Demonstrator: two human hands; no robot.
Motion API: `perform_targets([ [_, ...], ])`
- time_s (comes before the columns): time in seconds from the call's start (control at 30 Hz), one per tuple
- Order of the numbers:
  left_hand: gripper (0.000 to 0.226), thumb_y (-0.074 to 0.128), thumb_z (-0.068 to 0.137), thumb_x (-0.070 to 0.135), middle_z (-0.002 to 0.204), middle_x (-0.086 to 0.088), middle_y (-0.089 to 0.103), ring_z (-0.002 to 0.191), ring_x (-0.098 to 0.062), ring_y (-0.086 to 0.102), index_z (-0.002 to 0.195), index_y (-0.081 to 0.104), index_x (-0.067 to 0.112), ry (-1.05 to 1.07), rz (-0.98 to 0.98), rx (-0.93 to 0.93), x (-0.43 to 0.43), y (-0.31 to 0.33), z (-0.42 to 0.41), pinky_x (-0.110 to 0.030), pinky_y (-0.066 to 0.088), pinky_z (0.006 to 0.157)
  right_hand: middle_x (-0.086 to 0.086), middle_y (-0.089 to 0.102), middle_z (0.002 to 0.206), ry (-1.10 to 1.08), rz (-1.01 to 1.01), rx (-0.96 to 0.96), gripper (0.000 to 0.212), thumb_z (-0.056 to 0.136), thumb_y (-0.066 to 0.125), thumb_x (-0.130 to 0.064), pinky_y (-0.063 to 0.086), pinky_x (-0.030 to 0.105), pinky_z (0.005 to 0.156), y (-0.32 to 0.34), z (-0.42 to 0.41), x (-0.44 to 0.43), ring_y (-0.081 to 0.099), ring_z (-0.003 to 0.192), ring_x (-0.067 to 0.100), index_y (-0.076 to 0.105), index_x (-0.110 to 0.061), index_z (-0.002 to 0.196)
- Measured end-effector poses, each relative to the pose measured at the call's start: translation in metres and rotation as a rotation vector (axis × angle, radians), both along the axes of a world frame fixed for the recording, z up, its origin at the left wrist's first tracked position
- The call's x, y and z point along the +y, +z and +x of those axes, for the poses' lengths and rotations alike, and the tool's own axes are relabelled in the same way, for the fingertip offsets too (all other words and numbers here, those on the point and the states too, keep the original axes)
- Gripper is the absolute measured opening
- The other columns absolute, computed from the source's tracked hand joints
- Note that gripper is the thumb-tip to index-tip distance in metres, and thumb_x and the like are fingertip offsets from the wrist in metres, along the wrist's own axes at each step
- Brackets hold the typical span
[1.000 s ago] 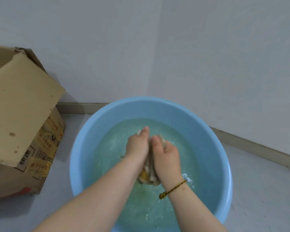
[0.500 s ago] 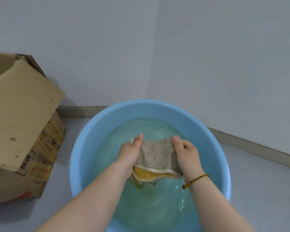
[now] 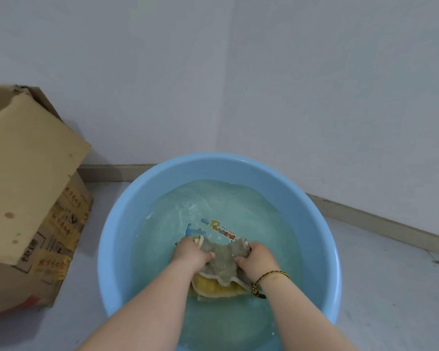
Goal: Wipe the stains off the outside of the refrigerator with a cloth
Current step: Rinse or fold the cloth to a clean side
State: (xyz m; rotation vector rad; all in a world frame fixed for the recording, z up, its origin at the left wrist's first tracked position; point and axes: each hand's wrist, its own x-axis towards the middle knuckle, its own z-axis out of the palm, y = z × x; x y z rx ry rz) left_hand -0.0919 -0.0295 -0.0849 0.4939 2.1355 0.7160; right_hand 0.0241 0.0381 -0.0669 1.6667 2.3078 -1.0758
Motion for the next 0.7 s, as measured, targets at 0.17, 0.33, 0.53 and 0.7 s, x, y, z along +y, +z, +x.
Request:
perform_targets([
  [0.17, 0.069, 0.067, 0.079, 0.018, 0.138, -0.008, 0.039, 0.124, -0.026, 0.043, 0.138, 0.033, 0.017, 0.016, 0.140, 0.037, -0.003, 0.019, -0.001, -0.028, 0.038, 0.096, 0.006, 0.057, 0.077, -0.191, -0.094, 0.307, 0.012, 0.087, 0.057, -0.011, 0.043, 0.025, 0.066, 0.018, 0.001, 0.001, 0.053, 0.077, 0.020, 0.056, -0.013, 0.075],
  [0.33, 0.104, 0.076, 0.069, 0.011, 0.136, 0.015, 0.023, 0.129, 0.000, 0.022, 0.145, 0.008, 0.029, -0.477, 0.514, -0.036, -0.005, 0.071, 0.015, -0.009, 0.022, 0.097, 0.000, 0.055, 0.062, -0.087, -0.170, 0.563, 0.020, 0.087, 0.057, -0.009, 0.040, 0.009, 0.046, 0.068, 0.002, 0.001, 0.050, 0.056, 0.009, 0.057, -0.013, 0.067],
  [0.53, 0.070, 0.078, 0.068, 0.014, 0.107, 0.015, 0.052, 0.098, -0.003, 0.053, 0.126, 0.043, 0.029, -0.170, 0.731, 0.106, 0.005, 0.084, 0.016, 0.003, 0.037, 0.074, -0.002, 0.066, 0.087, -0.136, -0.355, 0.982, 0.029, 0.088, 0.045, 0.005, 0.050, 0.015, 0.077, 0.095, 0.003, -0.007, 0.062, 0.082, 0.007, 0.063, -0.018, 0.086],
  [0.7, 0.023, 0.067, 0.079, 0.009, 0.084, 0.015, 0.058, 0.065, 0.012, 0.057, 0.093, 0.056, 0.024, 0.094, 0.925, -0.052, 0.008, 0.096, 0.011, 0.001, 0.042, 0.063, -0.025, 0.039, 0.125, -0.173, 0.004, 0.928, 0.067, 0.062, 0.061, -0.032, 0.036, 0.008, 0.092, 0.068, 0.016, -0.028, 0.040, 0.120, 0.004, 0.034, -0.037, 0.123],
])
